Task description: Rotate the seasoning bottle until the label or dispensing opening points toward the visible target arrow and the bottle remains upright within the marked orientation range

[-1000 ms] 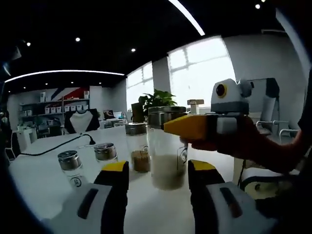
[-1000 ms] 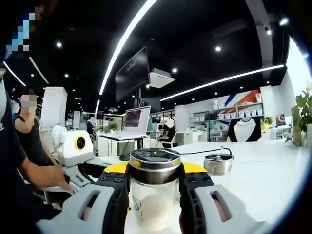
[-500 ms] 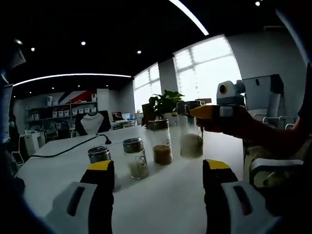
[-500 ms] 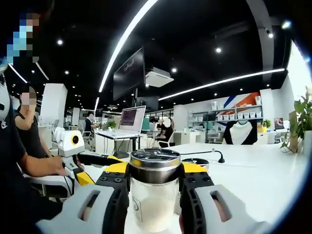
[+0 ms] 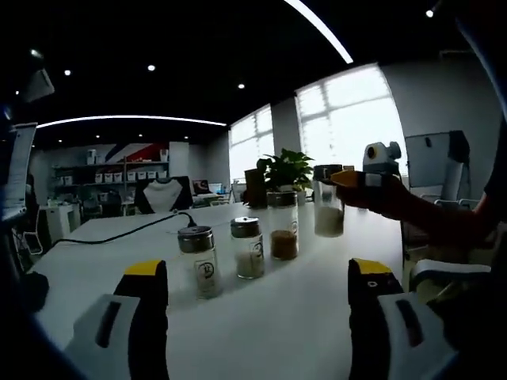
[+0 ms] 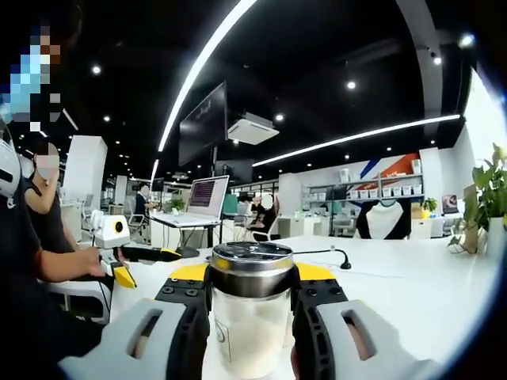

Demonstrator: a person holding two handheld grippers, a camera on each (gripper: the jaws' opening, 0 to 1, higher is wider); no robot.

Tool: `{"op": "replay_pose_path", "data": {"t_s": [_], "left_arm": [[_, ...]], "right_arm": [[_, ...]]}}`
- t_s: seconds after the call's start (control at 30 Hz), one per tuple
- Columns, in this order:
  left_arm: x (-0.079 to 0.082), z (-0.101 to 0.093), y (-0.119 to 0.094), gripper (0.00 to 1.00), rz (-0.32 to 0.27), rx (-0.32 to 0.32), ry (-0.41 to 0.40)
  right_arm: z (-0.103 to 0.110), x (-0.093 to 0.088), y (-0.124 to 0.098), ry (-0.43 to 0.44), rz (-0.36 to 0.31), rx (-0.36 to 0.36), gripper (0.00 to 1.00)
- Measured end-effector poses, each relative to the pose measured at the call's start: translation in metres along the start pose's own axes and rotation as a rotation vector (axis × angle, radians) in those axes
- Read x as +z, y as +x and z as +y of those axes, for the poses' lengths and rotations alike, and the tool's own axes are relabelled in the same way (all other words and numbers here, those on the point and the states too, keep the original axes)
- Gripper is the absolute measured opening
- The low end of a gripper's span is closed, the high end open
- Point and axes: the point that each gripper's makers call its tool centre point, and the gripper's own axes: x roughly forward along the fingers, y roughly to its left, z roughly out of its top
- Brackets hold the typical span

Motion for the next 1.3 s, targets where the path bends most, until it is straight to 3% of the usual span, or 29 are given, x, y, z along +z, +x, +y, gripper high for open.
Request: {"op": "replay_pose_path", "data": {"t_s": [0.57,0.77,1.07,1.3], "left_arm": [[0.002,0.006,-0.014,1.0,-0.018,0.004,-0.043],[-0.003,0.006,-0.014,1.0,0.006,0.002,-0.035],[-0.01,0.003,-0.012,1.0,0.03,-0.001,-0.016],[-0.01,0.004,-0.011,1.0,0.037,0.003,-0.008]], "right_arm": [[-0.049,-0.017,-0.004,-0.043,0.039,-0.018,0.37],[-0.064,-0.025,-0.004,-0.035,0.038,-0.01,0.37],[-0.074,-0.033,-0.003,-0.02,0.021,0.012,0.37],[-0.075,-0.043,0.0,-0.015,0.044,0.04,0.37]]}}
